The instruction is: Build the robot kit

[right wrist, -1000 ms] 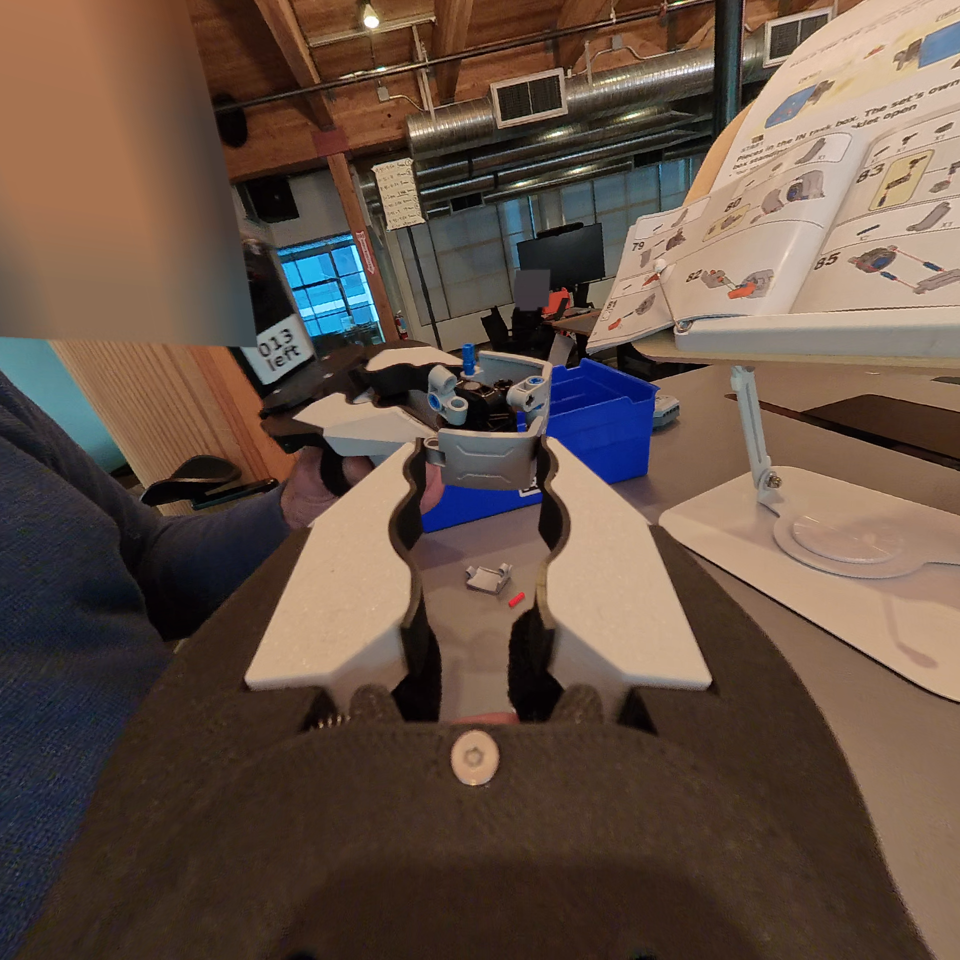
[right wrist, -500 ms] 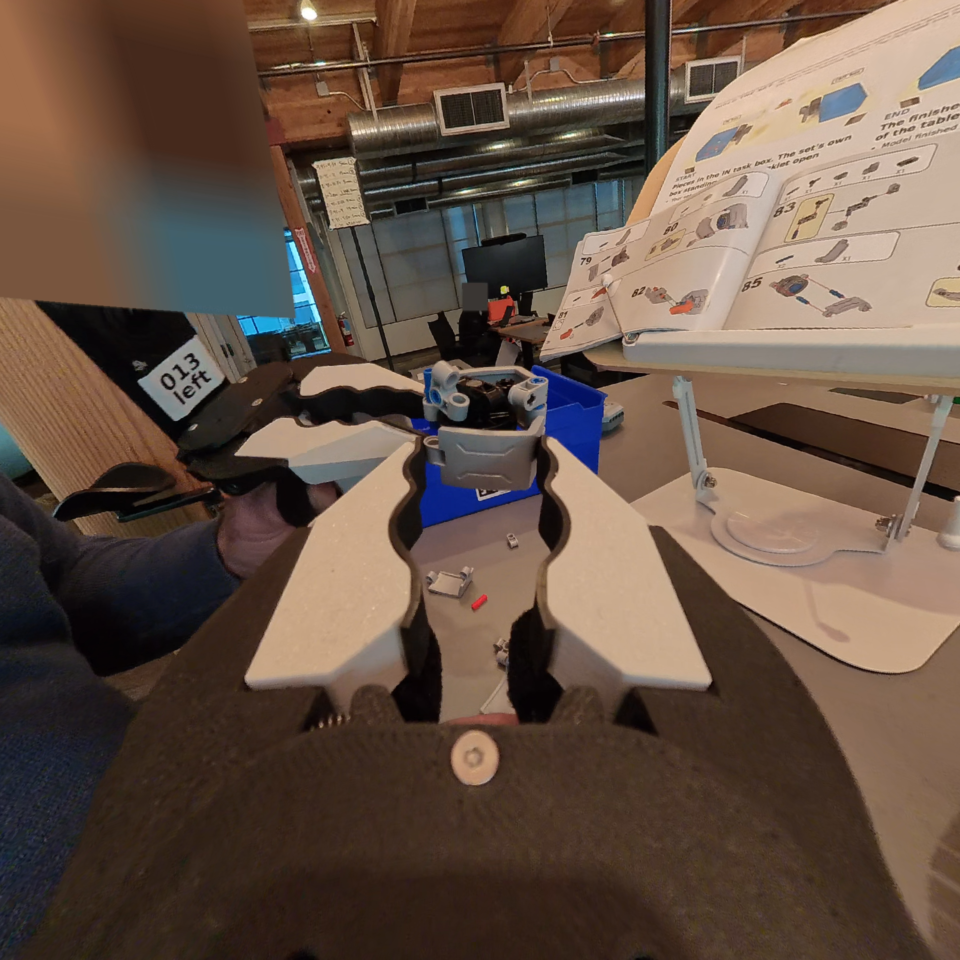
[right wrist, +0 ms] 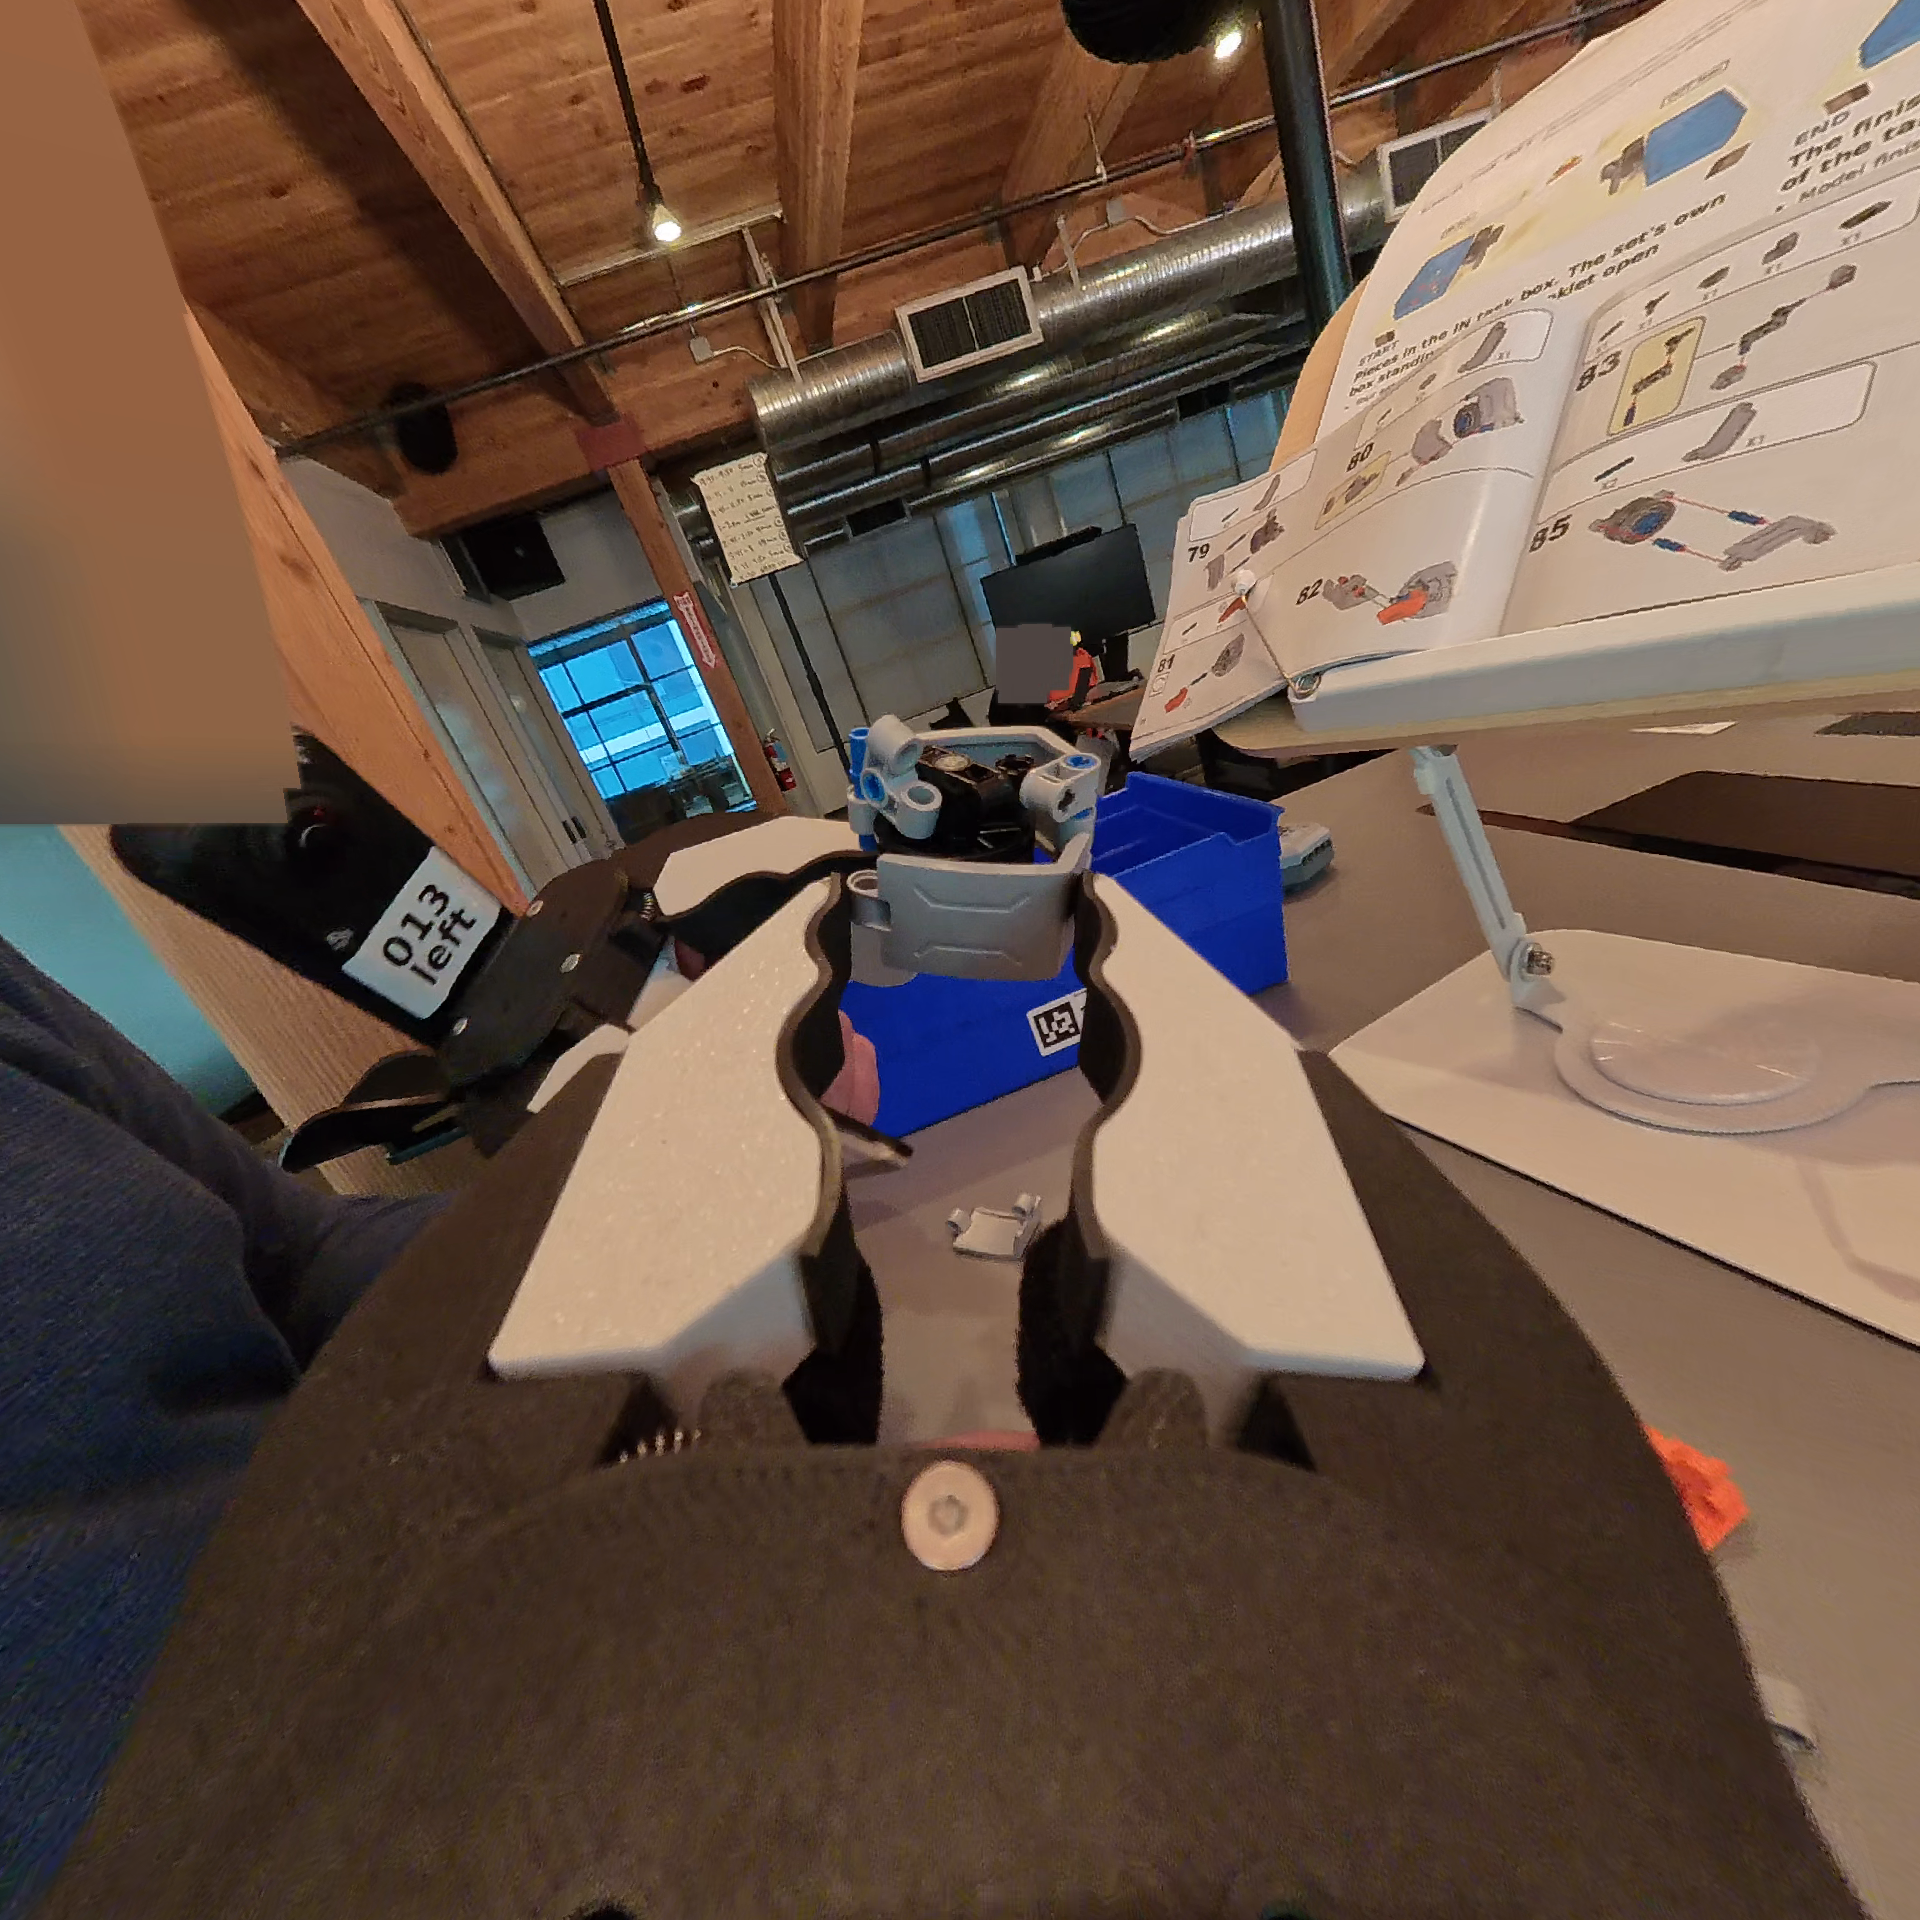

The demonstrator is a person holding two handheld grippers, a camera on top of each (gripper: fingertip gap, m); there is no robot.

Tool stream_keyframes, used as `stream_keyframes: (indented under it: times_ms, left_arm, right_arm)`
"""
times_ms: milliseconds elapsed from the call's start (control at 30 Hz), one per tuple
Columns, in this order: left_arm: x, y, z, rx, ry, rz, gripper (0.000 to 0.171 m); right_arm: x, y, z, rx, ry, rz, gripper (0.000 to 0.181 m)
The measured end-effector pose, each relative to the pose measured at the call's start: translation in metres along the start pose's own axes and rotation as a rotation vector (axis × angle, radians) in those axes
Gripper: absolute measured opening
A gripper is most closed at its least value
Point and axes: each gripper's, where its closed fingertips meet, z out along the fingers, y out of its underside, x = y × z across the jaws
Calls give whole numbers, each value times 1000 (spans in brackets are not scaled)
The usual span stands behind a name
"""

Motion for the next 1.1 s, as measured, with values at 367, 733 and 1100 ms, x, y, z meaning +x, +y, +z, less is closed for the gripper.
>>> stream_keyframes:
  times_ms: [367,733,1100]
  left_arm:
    - [-13,-1,-7,70,14,-98,51]
    - [-42,-9,-34,230,166,-421,39]
    - [-42,-17,-36,303,233,-476,23]
  right_arm:
    - [-6,1,12,10,-7,8,41]
    - [-8,3,17,-41,8,-117,41]
    - [-15,5,26,-136,92,-430,41]
